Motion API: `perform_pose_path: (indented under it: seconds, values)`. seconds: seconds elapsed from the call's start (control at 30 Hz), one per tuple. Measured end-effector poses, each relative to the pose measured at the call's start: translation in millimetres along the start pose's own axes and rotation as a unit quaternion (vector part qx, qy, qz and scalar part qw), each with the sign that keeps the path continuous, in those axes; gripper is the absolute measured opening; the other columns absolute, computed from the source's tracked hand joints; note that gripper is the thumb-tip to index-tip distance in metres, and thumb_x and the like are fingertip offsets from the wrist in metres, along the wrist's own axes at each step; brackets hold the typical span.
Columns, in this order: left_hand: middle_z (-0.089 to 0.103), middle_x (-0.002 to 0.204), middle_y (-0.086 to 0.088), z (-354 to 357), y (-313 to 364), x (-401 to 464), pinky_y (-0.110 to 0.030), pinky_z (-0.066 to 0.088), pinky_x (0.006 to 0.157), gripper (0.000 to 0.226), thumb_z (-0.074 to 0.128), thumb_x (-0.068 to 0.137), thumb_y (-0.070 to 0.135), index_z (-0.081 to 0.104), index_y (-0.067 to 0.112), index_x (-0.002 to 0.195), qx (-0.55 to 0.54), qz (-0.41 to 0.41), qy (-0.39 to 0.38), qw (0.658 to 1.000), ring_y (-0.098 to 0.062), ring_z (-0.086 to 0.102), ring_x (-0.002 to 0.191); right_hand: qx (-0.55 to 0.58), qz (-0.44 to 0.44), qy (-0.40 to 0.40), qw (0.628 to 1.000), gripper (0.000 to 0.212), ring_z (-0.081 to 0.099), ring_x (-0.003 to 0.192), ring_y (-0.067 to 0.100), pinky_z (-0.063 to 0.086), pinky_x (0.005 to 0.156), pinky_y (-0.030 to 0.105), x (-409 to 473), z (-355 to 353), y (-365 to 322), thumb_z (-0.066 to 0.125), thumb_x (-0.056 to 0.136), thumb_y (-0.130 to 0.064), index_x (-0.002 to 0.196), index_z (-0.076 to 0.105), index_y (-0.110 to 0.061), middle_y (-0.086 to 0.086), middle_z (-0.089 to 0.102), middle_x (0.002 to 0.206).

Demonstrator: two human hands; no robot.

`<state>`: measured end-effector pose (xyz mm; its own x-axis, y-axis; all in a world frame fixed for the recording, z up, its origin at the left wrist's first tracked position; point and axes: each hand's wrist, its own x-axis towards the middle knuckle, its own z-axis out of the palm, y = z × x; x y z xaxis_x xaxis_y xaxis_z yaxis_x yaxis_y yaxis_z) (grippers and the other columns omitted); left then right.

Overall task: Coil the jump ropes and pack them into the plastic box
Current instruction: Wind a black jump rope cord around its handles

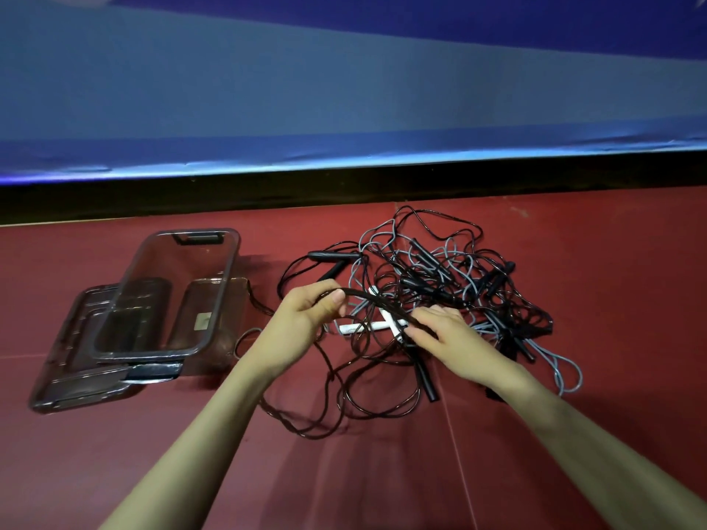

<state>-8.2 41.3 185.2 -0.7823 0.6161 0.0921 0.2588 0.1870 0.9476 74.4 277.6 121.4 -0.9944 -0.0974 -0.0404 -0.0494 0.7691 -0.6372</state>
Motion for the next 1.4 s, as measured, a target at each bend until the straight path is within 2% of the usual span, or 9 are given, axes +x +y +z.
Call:
perform_pose_path:
  seconds: [0.17,0.4,0.6,0.7,0.77,0.9,1.0,1.2,1.4]
  values:
    - [0.038,0.057,0.013,-4,1,2,-0.015,0.027,0.051,0.029,0.043,0.093,0.029,0.047,0.015,0.068,-0.111,-0.005,0.131,0.985,-0.007,0.029,0.055,-0.082,0.071,-0.055,0.993,0.004,0.044,0.098,0.012,0.028,0.103,0.033,18,10,27,0.050,0.098,-0.023,0.101,0.050,-0.026,-0.017,0.046,0.091]
    - [0.041,0.055,0.014,-9,-12,6,-0.013,0.027,0.051,0.034,0.042,0.102,0.016,0.052,0.013,0.070,-0.075,-0.026,0.157,0.984,-0.002,0.032,0.052,0.147,0.168,0.102,0.969,0.021,0.063,0.091,0.014,0.047,0.093,0.042,-9,18,45,0.046,0.101,-0.017,0.087,0.062,-0.016,-0.005,0.068,0.086]
    - [0.048,0.063,0.012,-22,-53,-9,-0.031,0.036,0.063,0.029,0.050,0.099,0.021,0.058,0.029,0.072,0.057,-0.125,0.187,0.973,-0.009,0.041,0.063,0.184,0.135,0.219,0.949,0.027,0.045,0.056,0.018,0.043,0.062,0.033,-11,-15,11,0.048,0.100,-0.018,0.077,0.059,-0.026,0.004,0.046,0.055]
    - [0.063,0.092,0.004,-22,-63,-16,-0.034,0.048,0.086,0.011,0.052,0.097,0.021,0.063,0.023,0.097,0.151,-0.144,0.173,0.963,-0.016,0.060,0.090,0.185,0.101,0.235,0.949,0.019,0.035,0.049,0.012,0.028,0.049,0.027,-8,-36,-20,0.054,0.098,-0.020,0.084,0.067,-0.024,0.012,0.042,0.056]
    - [0.059,0.117,0.004,-18,-57,-16,-0.041,0.044,0.101,0.032,0.055,0.092,0.025,0.058,0.022,0.124,0.178,-0.107,0.155,0.966,-0.015,0.059,0.107,0.175,0.077,0.235,0.953,0.020,0.031,0.051,0.008,0.025,0.050,0.027,-6,-47,-40,0.055,0.097,-0.019,0.083,0.067,-0.011,0.016,0.044,0.061]
    - [0.035,0.148,0.010,4,-14,-7,-0.014,0.028,0.107,0.064,0.056,0.089,0.032,0.030,0.026,0.147,0.118,-0.014,0.089,0.989,-0.001,0.032,0.134,0.141,0.048,0.223,0.963,0.024,0.030,0.051,0.009,0.024,0.049,0.027,-8,-61,-70,0.055,0.096,-0.020,0.081,0.066,-0.006,0.021,0.045,0.062]
    - [0.016,0.156,0.008,17,11,-1,-0.036,0.012,0.118,0.080,0.051,0.084,0.038,0.011,0.025,0.152,0.158,0.067,0.126,0.977,-0.005,0.012,0.144,0.131,0.040,0.224,0.965,0.022,0.028,0.048,0.010,0.023,0.047,0.029,-13,-72,-84,0.056,0.096,-0.018,0.078,0.066,-0.010,0.013,0.040,0.056]
    - [0.037,0.146,0.009,23,25,-6,-0.037,0.020,0.113,0.061,0.042,0.079,0.019,0.038,0.023,0.139,0.211,0.179,0.118,0.954,-0.007,0.028,0.138,0.109,0.047,0.195,0.974,0.021,0.032,0.044,0.009,0.025,0.044,0.020,-19,-74,-95,0.057,0.094,-0.017,0.078,0.066,-0.007,0.006,0.044,0.052]
    - [0.044,0.133,0.024,32,17,-7,-0.027,0.018,0.109,0.041,0.041,0.094,0.044,0.048,0.029,0.132,0.258,0.142,0.020,0.955,0.007,0.032,0.128,0.115,0.042,0.152,0.981,0.019,0.034,0.047,0.007,0.030,0.048,0.026,-21,-66,-101,0.055,0.096,-0.014,0.083,0.068,-0.013,0.007,0.051,0.056]
